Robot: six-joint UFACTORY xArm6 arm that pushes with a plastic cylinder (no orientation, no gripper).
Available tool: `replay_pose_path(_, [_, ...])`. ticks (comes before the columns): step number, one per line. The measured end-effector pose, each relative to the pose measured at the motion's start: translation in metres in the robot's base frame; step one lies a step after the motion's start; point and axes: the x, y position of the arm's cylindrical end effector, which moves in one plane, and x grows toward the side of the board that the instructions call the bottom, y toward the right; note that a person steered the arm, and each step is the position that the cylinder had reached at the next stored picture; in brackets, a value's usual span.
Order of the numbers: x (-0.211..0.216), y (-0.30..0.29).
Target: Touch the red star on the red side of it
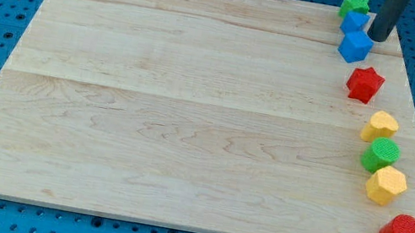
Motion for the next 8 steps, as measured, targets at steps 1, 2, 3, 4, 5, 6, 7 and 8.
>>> replay_pose_path(1, [0.0,0.003])
replay_pose_path(2, [0.014,0.023])
replay_pose_path(3, [0.03,0.048])
replay_pose_path(4, [0.068,0.052])
replay_pose_path(5, [0.105,0.052])
replay_pose_path(6, [0.124,0.021])
replay_pose_path(7, [0.132,-0.032])
replay_pose_path(8, [0.117,-0.061])
